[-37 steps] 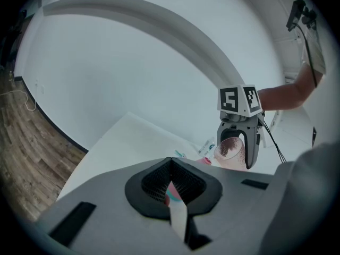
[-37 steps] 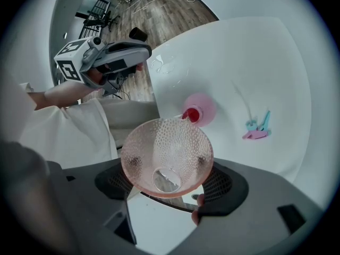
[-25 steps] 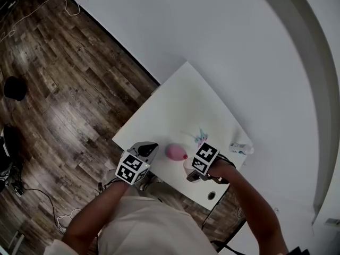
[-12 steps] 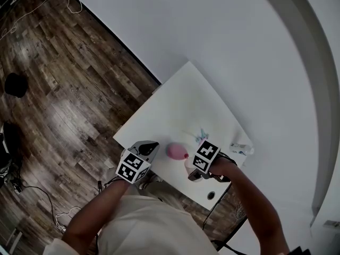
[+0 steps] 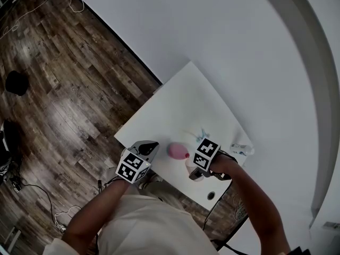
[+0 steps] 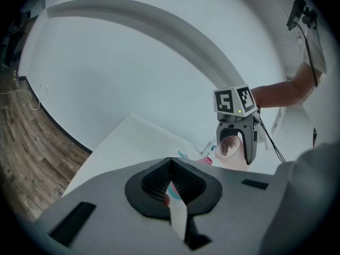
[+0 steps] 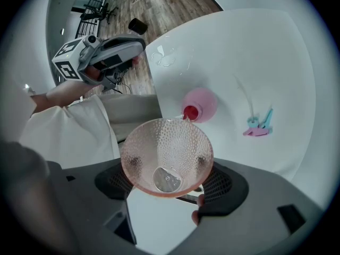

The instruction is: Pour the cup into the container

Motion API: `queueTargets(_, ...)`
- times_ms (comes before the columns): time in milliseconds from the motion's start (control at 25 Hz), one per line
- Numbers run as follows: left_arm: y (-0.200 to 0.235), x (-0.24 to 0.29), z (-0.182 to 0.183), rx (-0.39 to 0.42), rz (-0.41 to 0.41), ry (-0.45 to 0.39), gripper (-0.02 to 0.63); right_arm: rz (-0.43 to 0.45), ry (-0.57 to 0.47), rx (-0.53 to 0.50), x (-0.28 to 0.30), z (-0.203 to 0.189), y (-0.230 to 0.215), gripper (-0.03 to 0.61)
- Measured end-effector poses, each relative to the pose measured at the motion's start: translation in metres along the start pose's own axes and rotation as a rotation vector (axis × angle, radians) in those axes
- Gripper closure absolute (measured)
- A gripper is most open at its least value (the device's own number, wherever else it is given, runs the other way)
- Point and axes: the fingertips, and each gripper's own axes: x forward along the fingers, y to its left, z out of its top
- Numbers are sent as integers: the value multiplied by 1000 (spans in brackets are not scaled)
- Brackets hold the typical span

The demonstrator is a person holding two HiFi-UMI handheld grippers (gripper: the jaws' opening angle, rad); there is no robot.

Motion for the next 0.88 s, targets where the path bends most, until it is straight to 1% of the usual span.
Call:
queueTargets(560, -2, -3, 2, 4, 4, -11, 603, 11, 34, -1, 3, 1, 2, 214)
queueTargets(880, -5, 5, 11, 19, 0, -4, 603, 20, 49, -7, -1, 2, -5, 215)
